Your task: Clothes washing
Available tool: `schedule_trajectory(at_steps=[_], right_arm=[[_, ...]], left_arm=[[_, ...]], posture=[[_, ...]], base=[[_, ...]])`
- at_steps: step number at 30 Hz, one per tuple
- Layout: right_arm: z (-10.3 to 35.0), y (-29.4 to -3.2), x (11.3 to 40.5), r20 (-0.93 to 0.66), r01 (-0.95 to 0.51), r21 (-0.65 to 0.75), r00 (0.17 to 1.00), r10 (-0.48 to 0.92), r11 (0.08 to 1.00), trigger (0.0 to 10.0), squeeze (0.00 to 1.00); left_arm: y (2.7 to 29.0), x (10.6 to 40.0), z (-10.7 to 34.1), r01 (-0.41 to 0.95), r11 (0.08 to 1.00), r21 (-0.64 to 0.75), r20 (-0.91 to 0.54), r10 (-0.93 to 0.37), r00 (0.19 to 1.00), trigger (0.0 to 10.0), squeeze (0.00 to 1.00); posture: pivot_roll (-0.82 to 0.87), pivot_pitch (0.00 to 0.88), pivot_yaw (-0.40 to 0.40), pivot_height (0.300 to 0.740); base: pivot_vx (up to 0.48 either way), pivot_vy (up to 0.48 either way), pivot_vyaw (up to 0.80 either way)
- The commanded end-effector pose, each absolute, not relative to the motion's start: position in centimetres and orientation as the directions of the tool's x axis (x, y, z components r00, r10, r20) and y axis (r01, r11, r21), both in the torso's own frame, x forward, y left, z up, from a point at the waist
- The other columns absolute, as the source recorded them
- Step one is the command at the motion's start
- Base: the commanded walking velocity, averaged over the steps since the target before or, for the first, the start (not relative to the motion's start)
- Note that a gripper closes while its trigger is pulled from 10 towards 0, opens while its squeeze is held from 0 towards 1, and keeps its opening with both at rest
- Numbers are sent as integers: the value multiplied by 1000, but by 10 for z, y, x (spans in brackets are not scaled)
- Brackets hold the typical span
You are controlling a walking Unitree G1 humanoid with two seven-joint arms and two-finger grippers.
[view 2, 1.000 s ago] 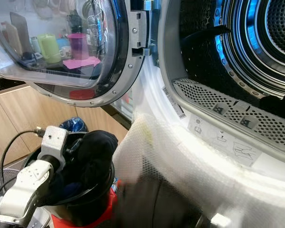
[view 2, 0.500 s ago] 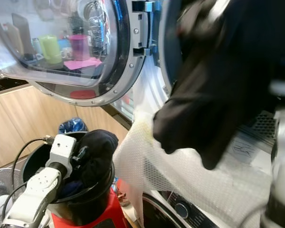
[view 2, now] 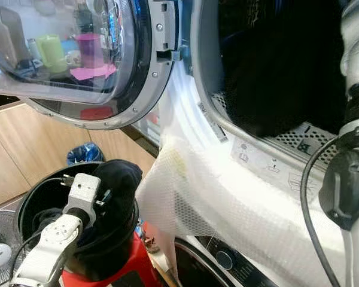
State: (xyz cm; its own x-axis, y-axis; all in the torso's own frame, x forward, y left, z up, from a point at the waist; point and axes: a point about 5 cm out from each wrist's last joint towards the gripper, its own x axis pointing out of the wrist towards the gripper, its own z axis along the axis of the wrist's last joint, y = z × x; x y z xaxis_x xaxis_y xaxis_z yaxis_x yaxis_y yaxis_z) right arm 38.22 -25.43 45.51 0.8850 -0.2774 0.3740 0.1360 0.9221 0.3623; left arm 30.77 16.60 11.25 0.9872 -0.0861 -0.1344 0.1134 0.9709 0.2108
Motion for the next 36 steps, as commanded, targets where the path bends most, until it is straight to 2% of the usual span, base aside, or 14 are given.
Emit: schedule_trajectory(at_steps=[1, 2, 6, 8, 11, 14, 15, 16, 23, 29, 33, 34, 35, 36], right_arm=[[461, -264, 378, 357, 230, 333, 867, -349, 914, 9020, 0], [449, -272, 381, 304, 327, 298, 858, -414, 897, 10000, 0], [437, -286, 380, 266, 452, 255, 817, -512, 855, 10000, 0], [438, -302, 372, 270, 539, 277, 750, -603, 795, 10000, 0], [439, -311, 367, 266, 588, 273, 715, -647, 762, 10000, 0], [439, -313, 366, 273, 598, 230, 717, -641, 767, 10000, 0], [437, -313, 367, 268, 596, 221, 724, -636, 772, 10000, 314], [435, -314, 368, 261, 585, 221, 735, -626, 780, 10000, 1000], [419, -326, 368, 220, 593, 178, 753, -619, 785, 10000, 1000], [417, -323, 370, 220, 548, 100, 802, -556, 830, 10000, 1000], [439, -342, 351, 321, 606, 243, 687, -652, 758, 10000, 1000], [436, -329, 361, 328, 568, 106, 755, -568, 816, 10000, 1000], [436, -329, 361, 328, 568, 106, 755, -568, 816, 10000, 1000], [427, -316, 371, 291, 514, -9, 822, -490, 858, 10000, 1000]], left_arm=[[163, 308, 107, 133, 966, 223, -159, -99, 982, 10000, 0], [161, 308, 106, 143, 964, 223, -167, -107, 980, 10000, 0], [160, 307, 104, 144, 965, 221, -178, -105, 978, 10000, 0], [159, 307, 103, 148, 964, 223, -184, -107, 977, 10000, 0], [158, 306, 102, 156, 963, 220, -190, -114, 975, 10000, 0], [155, 306, 100, 172, 960, 220, -202, -128, 971, 10000, 0], [154, 306, 99, 179, 958, 222, -208, -133, 969, 10000, 0], [153, 306, 98, 184, 958, 220, -210, -138, 968, 10000, 0], [148, 304, 98, 203, 955, 216, -214, -157, 964, 10000, 0], [149, 303, 98, 233, 946, 223, -226, -183, 957, 10000, 0], [149, 301, 98, 234, 947, 221, -225, -184, 957, 10000, 0], [149, 301, 98, 233, 947, 220, -228, -183, 956, 10000, 0], [149, 301, 98, 233, 947, 220, -228, -183, 956, 10000, 0], [148, 301, 97, 246, 944, 218, -235, -194, 952, 10000, 0]], posture=[[187, 0, -49, 740], [187, 0, -53, 740], [190, 0, -56, 740], [194, 0, -60, 740], [196, 0, -61, 740], [183, 0, -56, 740], [183, 0, -56, 740], [178, 0, -52, 740], [172, 0, -52, 740], [170, 0, -44, 740], [181, 0, -47, 740], [177, 0, -46, 740], [177, 0, -46, 740], [178, 0, -44, 740]], base=[[0, 0, 0], [0, 0, 0], [0, 0, 0], [0, 0, 0], [0, 0, 0], [0, 0, 0], [0, 0, 0], [0, 0, 0], [0, 0, 0], [0, 0, 0], [0, 0, 0], [0, 0, 0], [0, 0, 0], [0, 0, 0]])
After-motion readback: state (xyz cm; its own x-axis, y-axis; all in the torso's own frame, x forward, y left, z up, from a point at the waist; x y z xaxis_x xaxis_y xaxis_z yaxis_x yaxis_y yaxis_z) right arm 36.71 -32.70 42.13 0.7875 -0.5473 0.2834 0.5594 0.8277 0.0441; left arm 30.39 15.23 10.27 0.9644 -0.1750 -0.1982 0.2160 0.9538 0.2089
